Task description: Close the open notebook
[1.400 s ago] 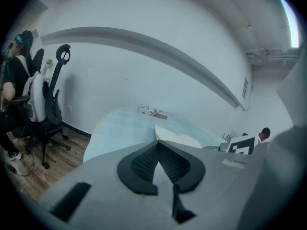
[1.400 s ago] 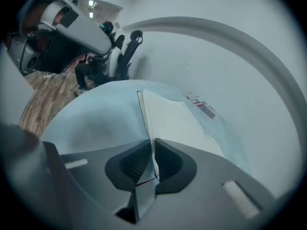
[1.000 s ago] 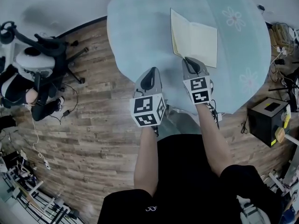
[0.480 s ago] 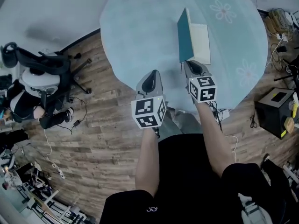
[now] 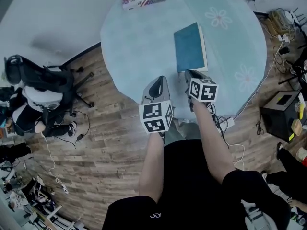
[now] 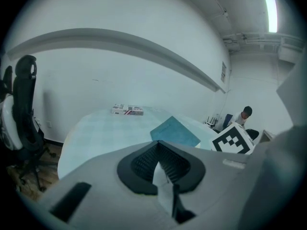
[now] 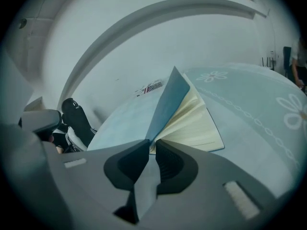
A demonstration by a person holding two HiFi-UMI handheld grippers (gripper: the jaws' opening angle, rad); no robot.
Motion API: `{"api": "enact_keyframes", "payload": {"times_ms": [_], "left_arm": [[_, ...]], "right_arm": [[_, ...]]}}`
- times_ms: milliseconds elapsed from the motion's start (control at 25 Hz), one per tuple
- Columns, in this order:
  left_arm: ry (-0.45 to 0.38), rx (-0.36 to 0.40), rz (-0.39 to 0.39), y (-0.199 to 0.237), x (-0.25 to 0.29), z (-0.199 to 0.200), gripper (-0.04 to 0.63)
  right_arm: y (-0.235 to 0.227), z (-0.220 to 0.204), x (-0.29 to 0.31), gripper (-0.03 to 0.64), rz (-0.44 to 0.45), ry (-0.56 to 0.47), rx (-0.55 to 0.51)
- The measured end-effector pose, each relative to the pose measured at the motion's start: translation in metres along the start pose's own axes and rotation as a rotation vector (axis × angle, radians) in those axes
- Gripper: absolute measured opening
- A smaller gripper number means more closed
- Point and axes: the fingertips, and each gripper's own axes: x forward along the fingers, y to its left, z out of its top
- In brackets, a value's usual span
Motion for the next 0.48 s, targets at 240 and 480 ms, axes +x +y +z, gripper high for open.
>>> {"api": "enact_keyframes", "payload": {"times_ms": [240, 480], "left_arm": [[-0.019, 0.007, -0.023, -0.009, 0.004, 0.015, 0.003], [-0.085, -0.004, -0.053, -0.024, 0.02, 0.046, 0.003]], "right_arm": [[-0.019, 0.005, -0.014, 0.06, -0.023, 0.015, 0.075], [-0.053, 0.037, -0.05, 0.061, -0.035, -0.06, 0.093]]}}
